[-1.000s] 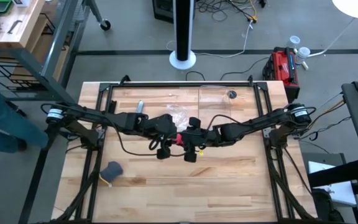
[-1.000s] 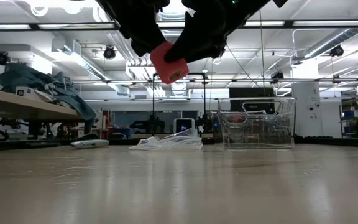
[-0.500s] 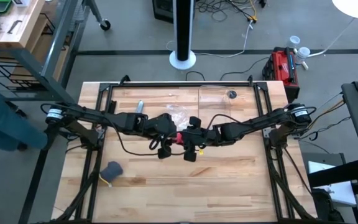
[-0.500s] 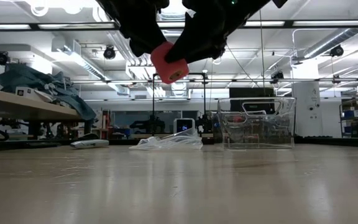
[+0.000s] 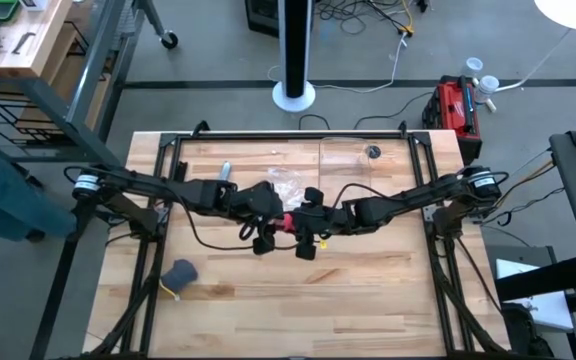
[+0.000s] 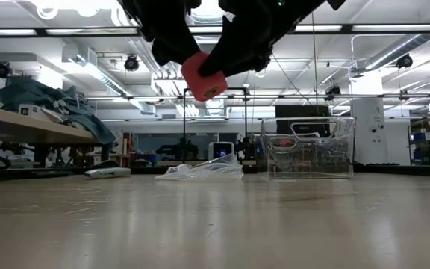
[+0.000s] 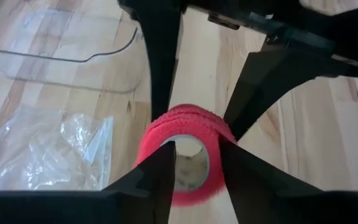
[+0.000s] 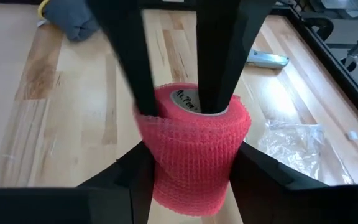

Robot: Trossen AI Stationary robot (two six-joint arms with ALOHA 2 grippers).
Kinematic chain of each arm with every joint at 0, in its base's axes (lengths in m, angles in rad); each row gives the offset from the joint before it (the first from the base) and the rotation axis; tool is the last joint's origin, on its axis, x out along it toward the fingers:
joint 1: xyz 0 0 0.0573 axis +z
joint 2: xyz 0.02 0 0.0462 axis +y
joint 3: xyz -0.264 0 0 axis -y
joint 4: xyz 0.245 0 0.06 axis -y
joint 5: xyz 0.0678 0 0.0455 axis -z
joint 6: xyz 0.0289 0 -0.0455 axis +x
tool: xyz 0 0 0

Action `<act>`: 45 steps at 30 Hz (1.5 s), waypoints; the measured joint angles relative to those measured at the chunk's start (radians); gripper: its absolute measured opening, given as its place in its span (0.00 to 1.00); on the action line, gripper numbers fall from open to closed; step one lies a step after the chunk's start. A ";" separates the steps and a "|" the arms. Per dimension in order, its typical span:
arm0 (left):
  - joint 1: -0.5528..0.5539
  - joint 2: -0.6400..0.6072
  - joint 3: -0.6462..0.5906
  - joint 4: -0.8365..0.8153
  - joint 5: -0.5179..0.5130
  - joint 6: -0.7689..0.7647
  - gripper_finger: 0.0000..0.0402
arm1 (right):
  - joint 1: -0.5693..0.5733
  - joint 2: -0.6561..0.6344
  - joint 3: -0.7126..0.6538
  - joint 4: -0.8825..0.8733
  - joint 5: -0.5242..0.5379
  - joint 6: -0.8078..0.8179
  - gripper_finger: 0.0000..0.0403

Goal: Roll bandage
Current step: Roll the pink bandage

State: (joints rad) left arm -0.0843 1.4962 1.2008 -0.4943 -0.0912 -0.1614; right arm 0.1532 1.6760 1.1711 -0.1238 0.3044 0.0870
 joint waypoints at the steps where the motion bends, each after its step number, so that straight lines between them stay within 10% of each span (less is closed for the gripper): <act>1: -0.001 -0.002 0.008 -0.015 0.000 -0.008 0.29 | 0.000 0.000 -0.001 -0.004 -0.002 -0.001 0.42; 45: -0.013 -0.074 0.014 -0.210 -0.077 -0.070 0.29 | 0.008 0.012 -0.157 -0.288 -0.140 0.219 0.42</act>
State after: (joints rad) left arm -0.0975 1.4223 1.2148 -0.7040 -0.1682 -0.2311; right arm 0.1612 1.6878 1.0142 -0.4122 0.1640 0.3059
